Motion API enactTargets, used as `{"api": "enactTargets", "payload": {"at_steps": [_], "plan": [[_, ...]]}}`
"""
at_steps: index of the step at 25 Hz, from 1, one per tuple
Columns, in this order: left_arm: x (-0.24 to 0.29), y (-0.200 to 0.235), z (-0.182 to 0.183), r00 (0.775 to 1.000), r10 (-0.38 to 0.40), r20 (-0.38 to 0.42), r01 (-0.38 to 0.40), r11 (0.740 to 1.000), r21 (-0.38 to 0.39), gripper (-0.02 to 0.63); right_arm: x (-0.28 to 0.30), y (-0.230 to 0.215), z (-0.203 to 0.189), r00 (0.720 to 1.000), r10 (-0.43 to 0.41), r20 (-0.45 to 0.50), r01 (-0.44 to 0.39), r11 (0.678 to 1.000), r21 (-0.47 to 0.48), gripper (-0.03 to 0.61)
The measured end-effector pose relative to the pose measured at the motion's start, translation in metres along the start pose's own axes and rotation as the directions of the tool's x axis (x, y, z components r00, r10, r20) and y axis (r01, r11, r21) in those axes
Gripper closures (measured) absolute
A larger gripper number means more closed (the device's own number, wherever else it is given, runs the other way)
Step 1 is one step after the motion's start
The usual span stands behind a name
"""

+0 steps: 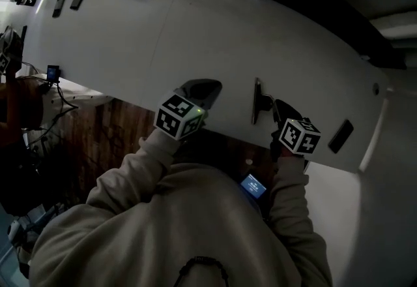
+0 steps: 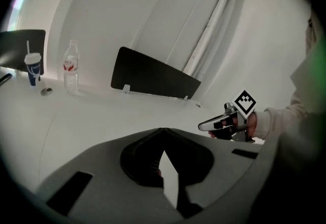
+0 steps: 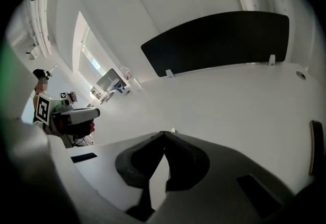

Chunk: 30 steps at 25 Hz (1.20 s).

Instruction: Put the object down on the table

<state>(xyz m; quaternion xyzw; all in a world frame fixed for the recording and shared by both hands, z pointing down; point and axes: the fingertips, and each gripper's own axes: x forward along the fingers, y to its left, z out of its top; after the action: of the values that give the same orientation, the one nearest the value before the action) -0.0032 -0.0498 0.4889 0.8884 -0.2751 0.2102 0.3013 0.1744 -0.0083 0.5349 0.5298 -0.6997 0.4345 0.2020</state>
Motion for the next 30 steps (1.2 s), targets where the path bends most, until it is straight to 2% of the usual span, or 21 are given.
{"api": "enactTargets", "payload": {"at_steps": [5,11,18,24,30], "plan": [[-0.023,-0.002,0.042,0.998,0.014,0.065,-0.018,0.998,0.067,0.617,-0.028,0.032,0.044,0.996,0.02,0.083,-0.015,0.998,-0.065,0.558],[-0.052,-0.018,0.098,0.988,0.001,0.155,-0.026,0.987,0.159,0.617,-0.071,0.066,0.103,0.979,0.046,0.197,-0.018,0.99,-0.139,0.558],[-0.078,-0.031,0.151,0.968,-0.009,0.253,-0.049,0.974,0.222,0.617,-0.105,0.086,0.133,0.96,0.074,0.27,-0.032,0.987,-0.157,0.56],[-0.1,-0.042,0.187,0.948,-0.025,0.319,-0.061,0.964,0.257,0.617,-0.145,0.115,0.172,0.927,0.122,0.354,-0.041,0.973,-0.227,0.56],[-0.136,-0.059,0.23,0.912,-0.051,0.408,-0.088,0.945,0.315,0.617,-0.192,0.144,0.209,0.882,0.173,0.439,-0.035,0.952,-0.304,0.559]]}}
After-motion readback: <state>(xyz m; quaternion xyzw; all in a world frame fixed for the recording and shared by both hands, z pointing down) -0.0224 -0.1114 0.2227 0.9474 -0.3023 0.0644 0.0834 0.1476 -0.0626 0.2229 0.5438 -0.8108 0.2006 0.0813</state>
